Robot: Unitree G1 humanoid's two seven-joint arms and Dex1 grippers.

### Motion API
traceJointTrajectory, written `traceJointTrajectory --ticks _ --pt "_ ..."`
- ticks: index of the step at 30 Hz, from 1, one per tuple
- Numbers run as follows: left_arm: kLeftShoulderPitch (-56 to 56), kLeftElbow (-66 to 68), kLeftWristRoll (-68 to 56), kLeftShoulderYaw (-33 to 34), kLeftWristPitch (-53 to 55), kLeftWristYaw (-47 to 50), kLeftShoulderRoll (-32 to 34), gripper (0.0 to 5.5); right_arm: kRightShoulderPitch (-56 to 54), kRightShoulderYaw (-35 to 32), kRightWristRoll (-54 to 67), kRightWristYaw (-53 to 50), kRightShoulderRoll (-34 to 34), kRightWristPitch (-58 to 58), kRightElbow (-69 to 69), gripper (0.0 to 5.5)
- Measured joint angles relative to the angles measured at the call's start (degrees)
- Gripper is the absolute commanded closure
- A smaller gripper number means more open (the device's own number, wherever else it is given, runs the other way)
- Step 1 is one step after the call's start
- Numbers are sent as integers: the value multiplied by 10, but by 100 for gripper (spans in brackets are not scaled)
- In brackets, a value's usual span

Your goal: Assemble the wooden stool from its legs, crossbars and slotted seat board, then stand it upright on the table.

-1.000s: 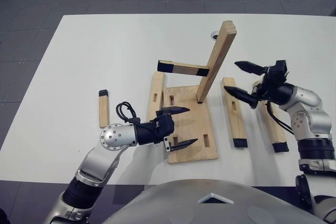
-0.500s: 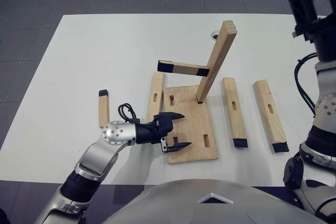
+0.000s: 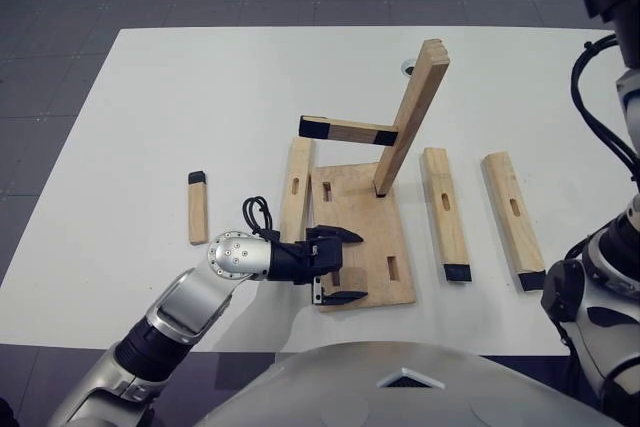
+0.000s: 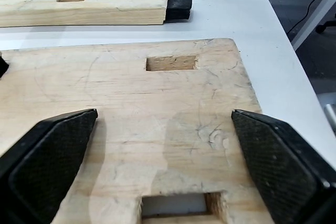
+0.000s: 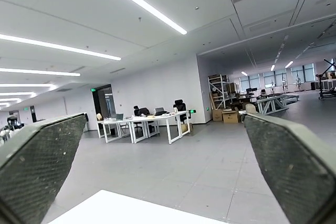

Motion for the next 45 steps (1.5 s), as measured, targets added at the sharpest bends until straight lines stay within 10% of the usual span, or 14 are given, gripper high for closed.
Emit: traceJointTrajectory --ticks 31,45 --pt "10 23 -21 -2 -20 11 -3 76 -155 165 -144 79 66 47 173 4" --pt "15 22 -25 -5 -20 22 -3 76 -9 212 -207 100 92 66 116 4"
